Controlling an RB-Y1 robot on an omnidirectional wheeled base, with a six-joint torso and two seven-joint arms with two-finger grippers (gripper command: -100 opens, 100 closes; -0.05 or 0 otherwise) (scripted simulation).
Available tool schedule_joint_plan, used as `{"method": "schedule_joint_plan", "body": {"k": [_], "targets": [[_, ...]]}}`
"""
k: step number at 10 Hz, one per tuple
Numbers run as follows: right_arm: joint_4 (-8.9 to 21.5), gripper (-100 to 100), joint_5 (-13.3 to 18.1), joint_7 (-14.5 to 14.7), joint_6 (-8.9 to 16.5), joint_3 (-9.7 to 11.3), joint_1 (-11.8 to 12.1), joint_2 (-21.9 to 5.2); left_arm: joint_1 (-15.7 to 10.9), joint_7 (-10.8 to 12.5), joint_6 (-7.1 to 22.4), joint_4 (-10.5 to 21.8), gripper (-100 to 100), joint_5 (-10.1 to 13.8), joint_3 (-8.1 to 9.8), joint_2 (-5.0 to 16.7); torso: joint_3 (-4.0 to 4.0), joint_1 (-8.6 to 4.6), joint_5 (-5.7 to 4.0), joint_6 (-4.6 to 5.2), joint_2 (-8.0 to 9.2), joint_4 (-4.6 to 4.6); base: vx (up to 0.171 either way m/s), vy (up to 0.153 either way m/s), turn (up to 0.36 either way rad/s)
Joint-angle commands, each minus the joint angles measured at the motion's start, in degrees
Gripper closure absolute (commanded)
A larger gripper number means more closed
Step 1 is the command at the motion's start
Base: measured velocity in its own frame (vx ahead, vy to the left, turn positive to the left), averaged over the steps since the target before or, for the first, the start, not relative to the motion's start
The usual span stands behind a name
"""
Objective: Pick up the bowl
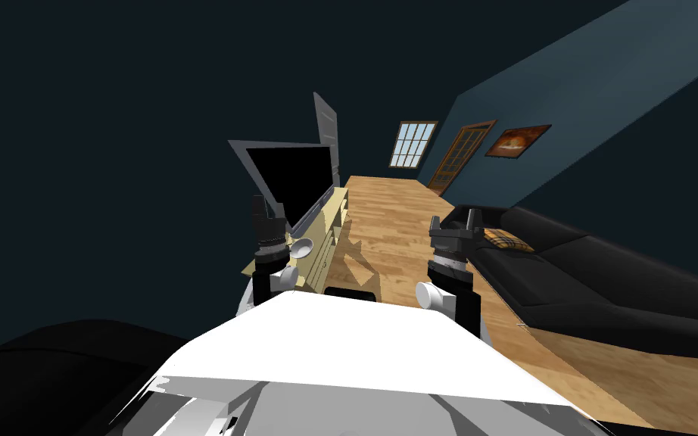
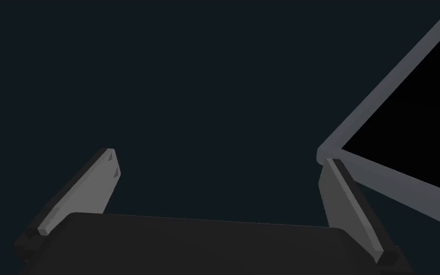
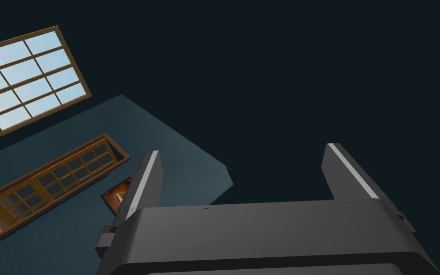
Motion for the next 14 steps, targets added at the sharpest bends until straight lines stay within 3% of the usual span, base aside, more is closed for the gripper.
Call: {"method": "schedule_joint_plan", "body": {"k": [1, 5, 6, 8, 9, 11, 14], "targets": [[0.00, 0, 0.00, 0.00, 0.00, 0.00, 0.00, 0.00, -1.34, 0.77, 1.92, 2.19, -100, -0.69, 0.48, 2.27, 0.00, 0.00, 0.00, 0.00, 0.00, 0.00, -0.038, -0.018, 0.051], [0.00, 0, 0.00, 0.00, 0.00, 0.00, -0.01, 0.00, -5.19, 2.46, 6.77, 8.03, -100, -2.13, 1.55, 5.51, 0.13, -0.12, -0.02, 0.00, 0.22, 0.05, -0.066, -0.036, 0.046], [0.00, 0, 0.00, 0.00, 0.00, 0.00, -0.01, 0.00, -5.19, 2.46, 6.77, 8.03, -100, -2.13, 1.55, 5.51, 0.12, -0.13, -0.03, 0.00, 0.21, 0.05, -0.042, -0.023, 0.014], [0.00, 0, 0.00, 0.00, 0.00, 0.00, 0.00, 0.00, -8.15, 3.49, 10.00, 12.05, -100, -2.96, 2.20, 7.02, 0.09, -0.05, -0.01, 0.00, 0.15, 0.03, -0.049, -0.014, 0.039], [0.00, 0, 0.00, 0.00, 0.00, 0.00, -0.01, 0.00, -8.15, 3.49, 10.10, 12.32, -100, -2.96, 2.20, 7.02, 0.10, -0.05, -0.01, 0.00, 0.18, 0.04, -0.041, -0.019, 0.018], [0.00, 0, 0.00, 0.00, 0.00, 0.00, 0.00, 0.00, -11.76, 4.56, 13.49, 16.68, -100, -3.78, 2.89, 8.48, 0.07, -0.07, -0.01, 0.00, 0.12, 0.03, -0.042, -0.023, 0.043], [0.00, 0, 0.00, 0.00, 0.00, 0.00, 0.00, 0.00, -13.78, 5.10, 15.99, 20.20, -100, -4.17, 3.25, 9.21, 0.07, -0.04, -0.01, 0.00, 0.12, 0.03, -0.033, -0.011, 0.021]]}}
